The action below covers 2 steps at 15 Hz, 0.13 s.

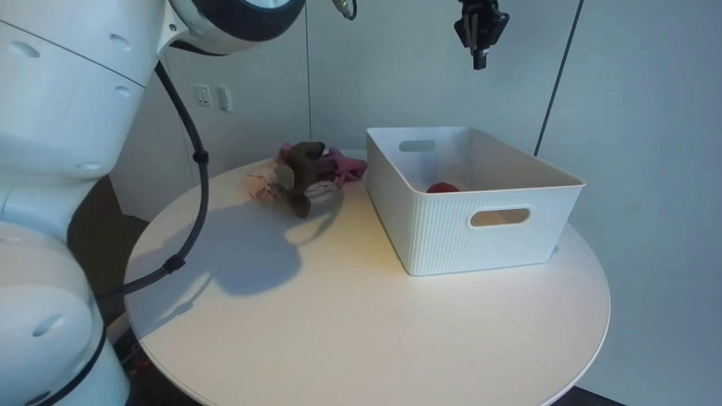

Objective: Remove the clothes and the moose toy out of the basket

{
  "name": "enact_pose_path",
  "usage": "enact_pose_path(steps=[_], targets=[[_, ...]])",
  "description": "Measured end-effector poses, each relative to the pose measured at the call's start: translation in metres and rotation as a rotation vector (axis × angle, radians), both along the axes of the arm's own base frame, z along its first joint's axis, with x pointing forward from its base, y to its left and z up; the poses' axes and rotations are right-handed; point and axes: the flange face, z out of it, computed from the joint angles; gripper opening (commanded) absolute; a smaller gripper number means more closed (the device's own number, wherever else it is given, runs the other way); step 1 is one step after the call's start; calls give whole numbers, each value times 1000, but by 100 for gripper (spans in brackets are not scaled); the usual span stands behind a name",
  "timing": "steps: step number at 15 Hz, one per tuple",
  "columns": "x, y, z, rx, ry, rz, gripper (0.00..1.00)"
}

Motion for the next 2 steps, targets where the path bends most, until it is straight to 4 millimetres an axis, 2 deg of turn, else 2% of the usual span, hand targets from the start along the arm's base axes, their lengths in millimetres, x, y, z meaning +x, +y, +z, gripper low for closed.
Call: enact_pose_path(steps=[1, 2], targets=[[-9, 7, 21, 6, -33, 31, 16], [-15, 14, 37, 21, -65, 70, 26]])
